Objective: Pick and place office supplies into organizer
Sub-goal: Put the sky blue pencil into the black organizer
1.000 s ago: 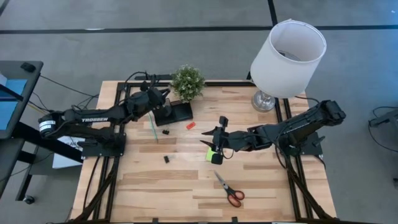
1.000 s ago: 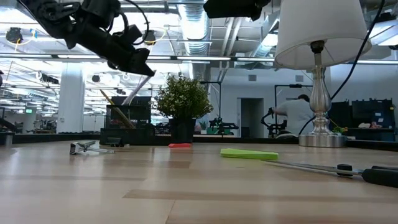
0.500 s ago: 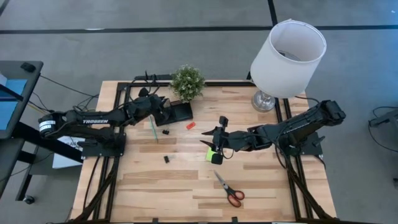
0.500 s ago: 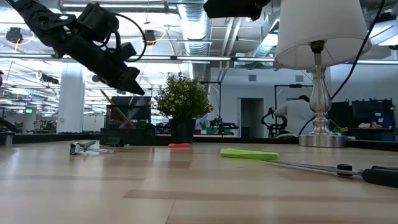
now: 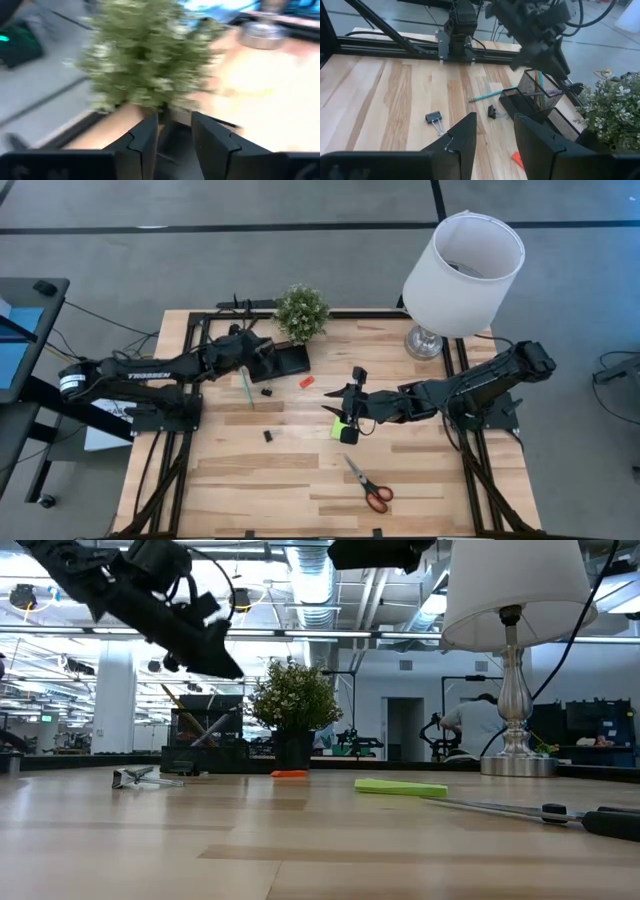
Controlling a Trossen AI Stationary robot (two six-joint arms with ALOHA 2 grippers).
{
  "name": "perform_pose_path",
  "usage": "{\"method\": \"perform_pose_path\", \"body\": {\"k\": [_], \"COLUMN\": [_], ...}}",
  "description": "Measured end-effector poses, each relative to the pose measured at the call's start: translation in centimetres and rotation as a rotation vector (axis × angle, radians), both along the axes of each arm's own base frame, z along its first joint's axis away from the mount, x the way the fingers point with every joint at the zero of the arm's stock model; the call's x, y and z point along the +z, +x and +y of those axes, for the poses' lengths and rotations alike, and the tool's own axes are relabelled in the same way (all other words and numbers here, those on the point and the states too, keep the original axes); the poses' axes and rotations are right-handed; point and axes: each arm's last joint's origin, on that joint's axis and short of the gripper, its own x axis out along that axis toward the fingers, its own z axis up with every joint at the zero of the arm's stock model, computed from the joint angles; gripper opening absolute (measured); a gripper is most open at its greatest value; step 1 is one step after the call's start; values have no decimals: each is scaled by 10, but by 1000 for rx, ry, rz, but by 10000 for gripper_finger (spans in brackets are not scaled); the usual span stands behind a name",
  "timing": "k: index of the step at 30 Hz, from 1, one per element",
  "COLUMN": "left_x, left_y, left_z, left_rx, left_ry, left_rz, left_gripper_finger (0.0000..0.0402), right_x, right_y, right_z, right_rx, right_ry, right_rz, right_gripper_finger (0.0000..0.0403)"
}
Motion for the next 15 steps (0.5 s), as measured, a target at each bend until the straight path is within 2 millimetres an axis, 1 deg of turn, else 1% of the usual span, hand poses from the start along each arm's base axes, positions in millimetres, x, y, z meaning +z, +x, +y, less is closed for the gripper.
{"method": "perform_pose_path", "body": {"k": [4, 7, 10, 13, 15], "left_x": [7, -4, -17, -26, -28], "left_y": [0, -7, -15, -19, -19], "left_z": [-19, -37, -55, -69, -76], "left_rx": [-89, -133, -104, -89, -87], "left_ry": [-217, -409, -569, -637, -621], "left_rz": [-12, 104, 223, 323, 343], "left_gripper_finger": [100, 92, 84, 77, 73], "right_x": [-3, -6, -9, -11, -11], "right_y": [-1, -3, -5, -5, -5], "right_z": [0, -1, -2, -2, -2], "right_rx": [-6, -15, -25, -34, -34], "right_ry": [6, 16, 18, 30, 31], "right_rz": [29, 58, 96, 107, 106], "right_gripper_finger": [127, 127, 127, 127, 127]}}
